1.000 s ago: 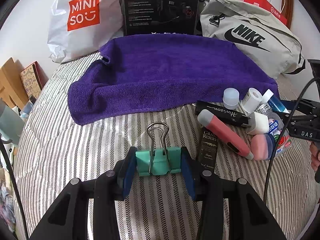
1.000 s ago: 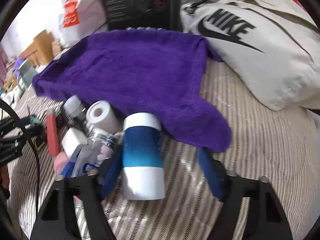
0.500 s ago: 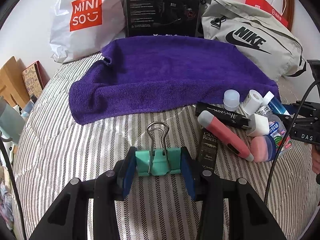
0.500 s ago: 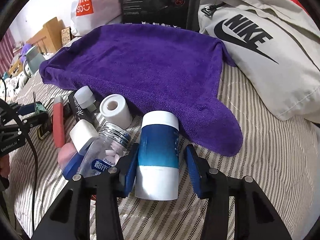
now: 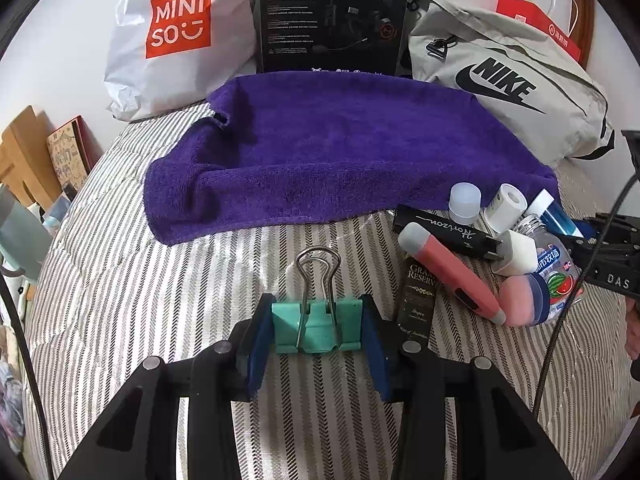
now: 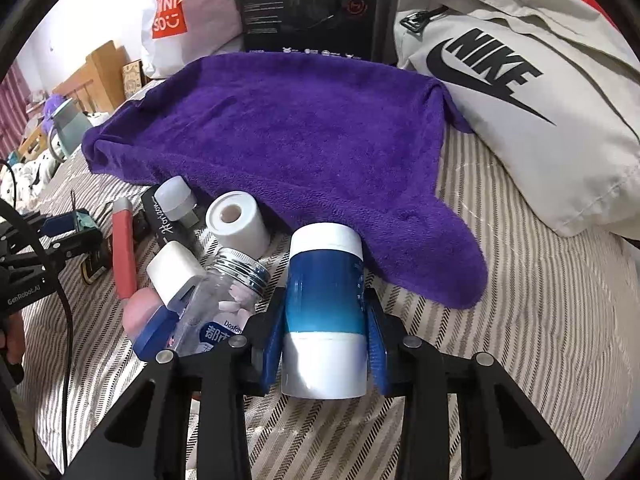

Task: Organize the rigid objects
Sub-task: 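Carry the clip with left gripper while right carries the container onto the towel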

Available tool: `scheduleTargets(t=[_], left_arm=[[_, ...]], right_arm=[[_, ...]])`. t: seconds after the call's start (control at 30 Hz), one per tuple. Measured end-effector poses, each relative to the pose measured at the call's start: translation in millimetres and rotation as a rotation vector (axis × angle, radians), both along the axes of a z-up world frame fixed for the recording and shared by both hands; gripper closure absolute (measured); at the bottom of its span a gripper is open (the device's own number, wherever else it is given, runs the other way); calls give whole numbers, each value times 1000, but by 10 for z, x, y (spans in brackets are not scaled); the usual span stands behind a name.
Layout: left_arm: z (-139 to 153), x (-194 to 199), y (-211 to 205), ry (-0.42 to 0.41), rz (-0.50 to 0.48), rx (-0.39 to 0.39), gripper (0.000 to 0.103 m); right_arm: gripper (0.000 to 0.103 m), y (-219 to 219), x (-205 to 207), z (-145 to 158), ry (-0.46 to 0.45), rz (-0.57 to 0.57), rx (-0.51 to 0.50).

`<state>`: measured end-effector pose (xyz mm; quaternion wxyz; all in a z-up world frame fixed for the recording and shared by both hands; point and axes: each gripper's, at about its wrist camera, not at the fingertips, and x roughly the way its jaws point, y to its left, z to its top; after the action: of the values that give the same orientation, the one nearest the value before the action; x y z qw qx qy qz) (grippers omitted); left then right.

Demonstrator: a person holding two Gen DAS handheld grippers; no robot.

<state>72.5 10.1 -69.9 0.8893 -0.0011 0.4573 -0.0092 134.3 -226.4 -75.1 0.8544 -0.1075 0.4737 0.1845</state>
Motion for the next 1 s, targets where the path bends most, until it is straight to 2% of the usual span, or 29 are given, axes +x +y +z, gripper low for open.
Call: scheduleTargets(t=[0.5, 0.67, 1.0], left_arm=[[197, -145, 206, -14, 11, -69, 64], [313, -121, 221, -25, 7, -60, 64], [653, 213, 251, -62, 1, -51, 64]], right_arm=[[67, -136, -282, 155, 18, -38, 34], [67, -162, -321, 171, 33, -51, 54], [67, -143, -145, 427, 21, -42, 103]])
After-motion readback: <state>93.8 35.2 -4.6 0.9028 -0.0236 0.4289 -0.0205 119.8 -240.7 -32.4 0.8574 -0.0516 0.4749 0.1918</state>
